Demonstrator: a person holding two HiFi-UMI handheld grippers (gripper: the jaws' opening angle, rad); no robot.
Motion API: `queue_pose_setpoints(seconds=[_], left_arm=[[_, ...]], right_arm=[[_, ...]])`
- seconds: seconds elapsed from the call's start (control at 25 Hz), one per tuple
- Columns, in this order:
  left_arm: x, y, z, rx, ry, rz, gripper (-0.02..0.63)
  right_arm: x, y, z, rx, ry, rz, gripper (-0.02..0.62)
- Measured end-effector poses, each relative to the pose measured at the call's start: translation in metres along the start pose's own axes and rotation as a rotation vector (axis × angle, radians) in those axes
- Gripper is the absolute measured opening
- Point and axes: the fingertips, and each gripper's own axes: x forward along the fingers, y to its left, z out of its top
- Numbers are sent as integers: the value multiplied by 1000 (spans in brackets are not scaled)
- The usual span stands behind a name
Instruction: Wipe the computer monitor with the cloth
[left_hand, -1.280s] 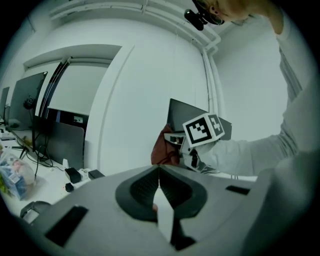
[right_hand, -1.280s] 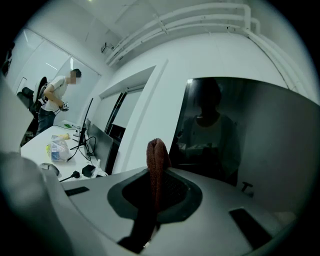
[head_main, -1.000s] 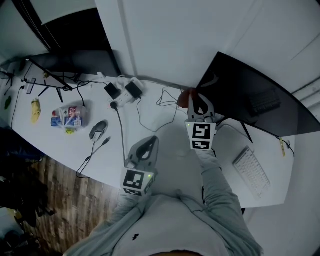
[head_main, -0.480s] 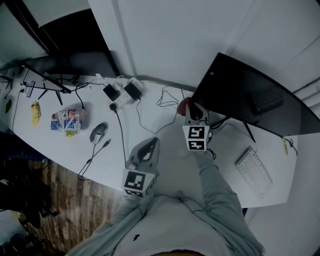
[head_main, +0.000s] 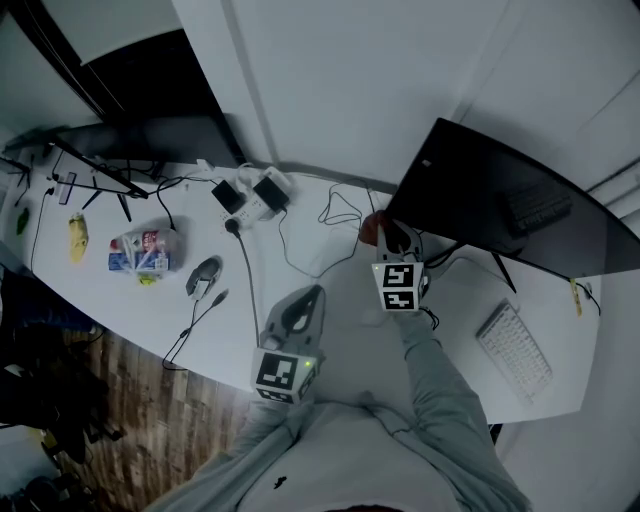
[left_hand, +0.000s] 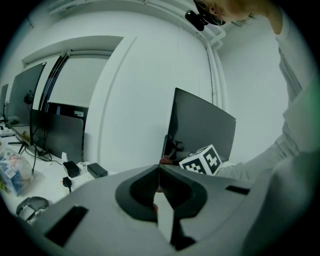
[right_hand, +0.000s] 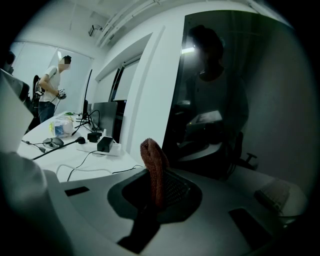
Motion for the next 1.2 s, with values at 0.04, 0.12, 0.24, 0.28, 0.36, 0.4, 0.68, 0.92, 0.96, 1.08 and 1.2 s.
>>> queue_pose_setpoints(seconds=[0.04, 0.12, 0.24, 0.28, 0.36, 0.4, 0.68, 0.92, 0.96, 1.08, 1.2], left_arm=[[0, 0, 0, 2, 0, 0, 21], [1, -1, 0, 4, 4, 0, 21], [1, -7, -2, 10, 15, -4, 21], [2, -9, -2, 15, 16, -6, 21], [6, -15, -1, 22, 13, -11, 21], [7, -18, -1, 24, 13, -10, 21], [14, -51, -1, 20, 27, -7, 21], [29, -91, 0, 17, 36, -31, 21], [33, -101, 1, 17, 36, -41, 21], [45, -131, 1, 31, 36, -76, 21], [55, -163, 4, 54, 40, -116, 21]], right_arm=[[-1, -1, 0, 1, 0, -1, 35], [-2, -5, -1, -6, 1, -4, 35], [-4, -7, -10, -14, 14, -6, 35], [-5, -10, -12, -6, 16, -6, 35], [-8, -17, -14, 12, 14, -11, 35], [-10, -21, -17, 15, 15, -15, 35], [-30, -59, -38, 38, 39, -32, 35], [-60, -103, -60, 86, 62, -61, 35], [-65, -112, -64, 87, 69, -67, 35], [-83, -143, -78, 99, 84, -93, 35], [-103, -175, -93, 118, 95, -120, 35]])
